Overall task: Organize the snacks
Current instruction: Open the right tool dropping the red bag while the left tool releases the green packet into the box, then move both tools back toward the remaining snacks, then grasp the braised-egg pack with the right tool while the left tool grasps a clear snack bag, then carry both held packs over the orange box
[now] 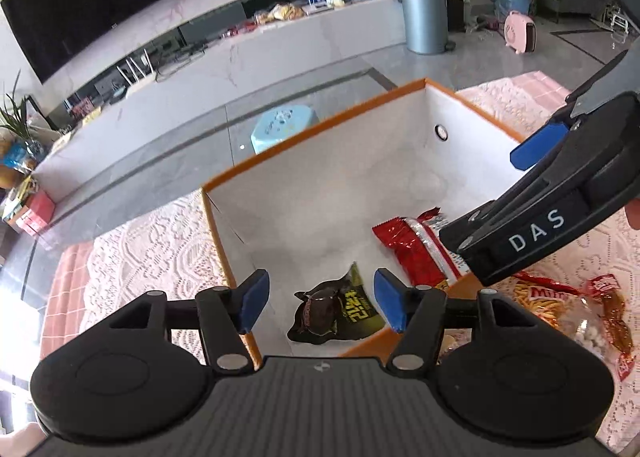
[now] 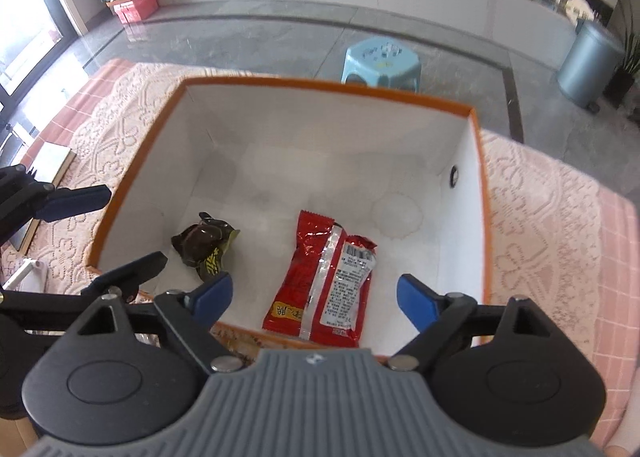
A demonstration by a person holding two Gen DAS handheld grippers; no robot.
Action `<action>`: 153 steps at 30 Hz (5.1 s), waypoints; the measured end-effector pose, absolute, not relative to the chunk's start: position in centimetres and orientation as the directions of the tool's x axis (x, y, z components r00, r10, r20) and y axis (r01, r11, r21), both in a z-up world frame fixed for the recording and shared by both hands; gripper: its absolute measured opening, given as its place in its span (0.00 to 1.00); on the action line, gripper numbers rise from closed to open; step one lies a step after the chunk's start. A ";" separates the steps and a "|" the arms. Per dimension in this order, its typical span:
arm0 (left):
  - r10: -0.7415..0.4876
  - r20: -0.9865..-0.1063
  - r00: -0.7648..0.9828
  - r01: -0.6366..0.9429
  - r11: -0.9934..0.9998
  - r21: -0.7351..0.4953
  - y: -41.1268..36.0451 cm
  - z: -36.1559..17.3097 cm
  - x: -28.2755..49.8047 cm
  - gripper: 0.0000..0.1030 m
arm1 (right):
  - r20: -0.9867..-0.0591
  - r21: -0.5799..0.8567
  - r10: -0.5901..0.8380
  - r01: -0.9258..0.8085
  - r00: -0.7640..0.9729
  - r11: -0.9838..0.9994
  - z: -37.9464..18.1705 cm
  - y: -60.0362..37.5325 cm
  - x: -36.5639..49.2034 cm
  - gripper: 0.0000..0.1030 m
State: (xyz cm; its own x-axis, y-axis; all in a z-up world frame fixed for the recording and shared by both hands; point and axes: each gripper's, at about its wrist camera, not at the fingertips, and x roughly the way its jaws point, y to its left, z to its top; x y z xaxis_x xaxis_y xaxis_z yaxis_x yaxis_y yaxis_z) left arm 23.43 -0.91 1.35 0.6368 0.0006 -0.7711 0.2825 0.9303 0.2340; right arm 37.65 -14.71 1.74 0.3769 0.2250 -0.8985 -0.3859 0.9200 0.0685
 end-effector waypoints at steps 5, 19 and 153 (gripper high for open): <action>-0.012 -0.737 0.676 0.271 0.934 0.234 -1.1 2.8 21.2 0.70 | -0.868 0.050 0.231 -0.386 0.439 0.921 4.3 -15.6 34.8 0.87; -0.076 -0.620 0.781 0.203 0.970 0.137 0.6 5.4 13.2 0.83 | -0.719 0.066 0.270 -0.324 0.640 0.944 6.7 -18.6 23.9 0.96; -0.140 -0.700 0.700 0.270 0.960 0.078 1.0 4.5 23.4 0.43 | -0.627 0.043 0.324 -0.384 0.708 0.922 7.1 -15.9 29.9 0.38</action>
State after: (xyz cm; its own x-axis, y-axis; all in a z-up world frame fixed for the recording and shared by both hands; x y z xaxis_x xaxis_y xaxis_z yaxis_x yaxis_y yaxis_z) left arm 23.41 1.03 4.47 0.6999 -0.1398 -0.7004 0.2698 0.9598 0.0780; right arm 29.87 -15.88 7.08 0.7084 0.3240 -0.6271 -0.3837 0.9225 0.0432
